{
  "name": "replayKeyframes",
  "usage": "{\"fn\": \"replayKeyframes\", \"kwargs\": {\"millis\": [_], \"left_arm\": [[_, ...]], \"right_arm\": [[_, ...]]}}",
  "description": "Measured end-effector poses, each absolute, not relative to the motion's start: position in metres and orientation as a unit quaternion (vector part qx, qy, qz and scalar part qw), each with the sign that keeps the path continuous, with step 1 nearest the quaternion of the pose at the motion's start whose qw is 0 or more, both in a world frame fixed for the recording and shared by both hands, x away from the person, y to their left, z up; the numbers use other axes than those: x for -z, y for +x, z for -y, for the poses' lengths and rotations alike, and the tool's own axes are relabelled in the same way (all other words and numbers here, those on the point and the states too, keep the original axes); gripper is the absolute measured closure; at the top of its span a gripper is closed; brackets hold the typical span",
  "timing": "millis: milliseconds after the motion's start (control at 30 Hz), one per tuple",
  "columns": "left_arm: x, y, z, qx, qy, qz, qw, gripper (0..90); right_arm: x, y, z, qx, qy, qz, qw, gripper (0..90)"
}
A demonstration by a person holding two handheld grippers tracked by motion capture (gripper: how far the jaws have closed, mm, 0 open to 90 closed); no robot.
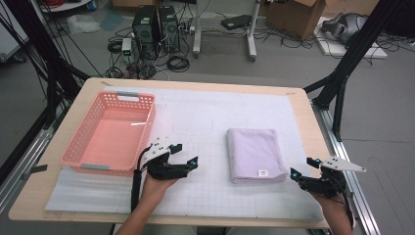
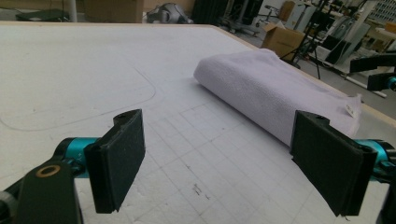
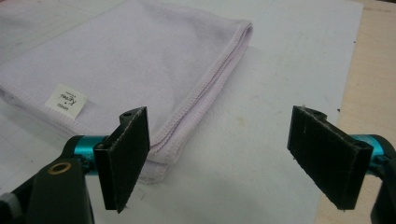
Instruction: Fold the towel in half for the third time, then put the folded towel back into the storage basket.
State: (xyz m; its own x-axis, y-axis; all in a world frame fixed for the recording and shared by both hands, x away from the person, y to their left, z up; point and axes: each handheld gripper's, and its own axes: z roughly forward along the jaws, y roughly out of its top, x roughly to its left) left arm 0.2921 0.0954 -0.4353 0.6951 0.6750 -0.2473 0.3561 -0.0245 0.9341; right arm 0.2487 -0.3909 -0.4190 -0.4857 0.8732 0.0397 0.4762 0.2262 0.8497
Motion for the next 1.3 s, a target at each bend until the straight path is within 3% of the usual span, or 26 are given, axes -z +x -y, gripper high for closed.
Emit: {"fn": "replayKeyframes", "kwargs": {"millis": [733,1300], "left_arm": [[0.439,0.299,-0.093,-0.126,0.708,-0.378,0.583,21.1],[0.428,0.337,-0.033,-0.082,0.720,-0.376,0.578,27.5]], "right_arm": [[0.425,0.252,0.385,-0.418,0.451,-0.757,0.221,19.9],[0.426,0.255,0.383,-0.419,0.453,-0.756,0.217,20.0]]}}
